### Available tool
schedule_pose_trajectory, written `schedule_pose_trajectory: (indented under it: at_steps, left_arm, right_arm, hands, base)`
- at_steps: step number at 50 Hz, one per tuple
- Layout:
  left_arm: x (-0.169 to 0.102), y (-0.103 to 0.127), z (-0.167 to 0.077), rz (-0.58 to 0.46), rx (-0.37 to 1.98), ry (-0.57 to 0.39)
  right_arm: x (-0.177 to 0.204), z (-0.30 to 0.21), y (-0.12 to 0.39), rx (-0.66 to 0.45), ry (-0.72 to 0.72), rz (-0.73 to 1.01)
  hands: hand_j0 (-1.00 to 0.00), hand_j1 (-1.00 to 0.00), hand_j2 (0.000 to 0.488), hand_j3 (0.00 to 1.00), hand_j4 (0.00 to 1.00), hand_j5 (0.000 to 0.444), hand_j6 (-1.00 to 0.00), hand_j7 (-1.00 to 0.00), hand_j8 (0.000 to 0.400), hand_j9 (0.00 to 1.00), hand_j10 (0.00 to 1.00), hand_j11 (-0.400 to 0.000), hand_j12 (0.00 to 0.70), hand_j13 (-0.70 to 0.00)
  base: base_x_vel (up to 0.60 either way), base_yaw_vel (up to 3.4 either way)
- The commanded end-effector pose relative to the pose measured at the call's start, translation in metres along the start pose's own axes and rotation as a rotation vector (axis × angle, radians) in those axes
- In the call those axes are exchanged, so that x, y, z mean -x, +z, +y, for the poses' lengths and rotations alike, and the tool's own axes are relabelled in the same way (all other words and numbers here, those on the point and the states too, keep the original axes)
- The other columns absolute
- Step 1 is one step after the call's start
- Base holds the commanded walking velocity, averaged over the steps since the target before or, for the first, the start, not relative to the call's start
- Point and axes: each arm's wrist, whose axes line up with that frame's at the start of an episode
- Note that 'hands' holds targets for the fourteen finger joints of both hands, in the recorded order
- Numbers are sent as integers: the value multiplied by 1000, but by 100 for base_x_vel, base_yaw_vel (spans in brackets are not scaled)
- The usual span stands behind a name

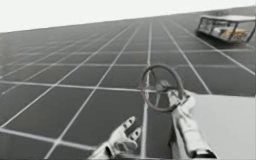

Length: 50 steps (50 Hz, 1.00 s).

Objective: Pick up and drop off the object

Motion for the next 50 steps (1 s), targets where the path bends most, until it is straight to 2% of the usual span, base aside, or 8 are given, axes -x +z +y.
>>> schedule_pose_trajectory:
  at_steps: [1,30,50]
  left_arm:
    - [3,0,2,-16,11,-10]
    - [3,0,2,-16,11,-10]
    - [3,0,2,-16,11,-10]
  right_arm:
    - [7,12,12,-10,35,-43]
    - [7,12,12,-10,35,-43]
    - [7,12,12,-10,35,-43]
  hands:
    - [0,0,0,1000,1000,0,0,0,0,1000,1000,-400,0,-700]
    - [0,0,0,1000,1000,0,0,0,0,1000,1000,-400,0,-700]
    - [0,0,0,1000,1000,0,0,0,0,1000,1000,-400,0,-700]
  base:
    - [54,12]
    - [56,4]
    - [44,-28]
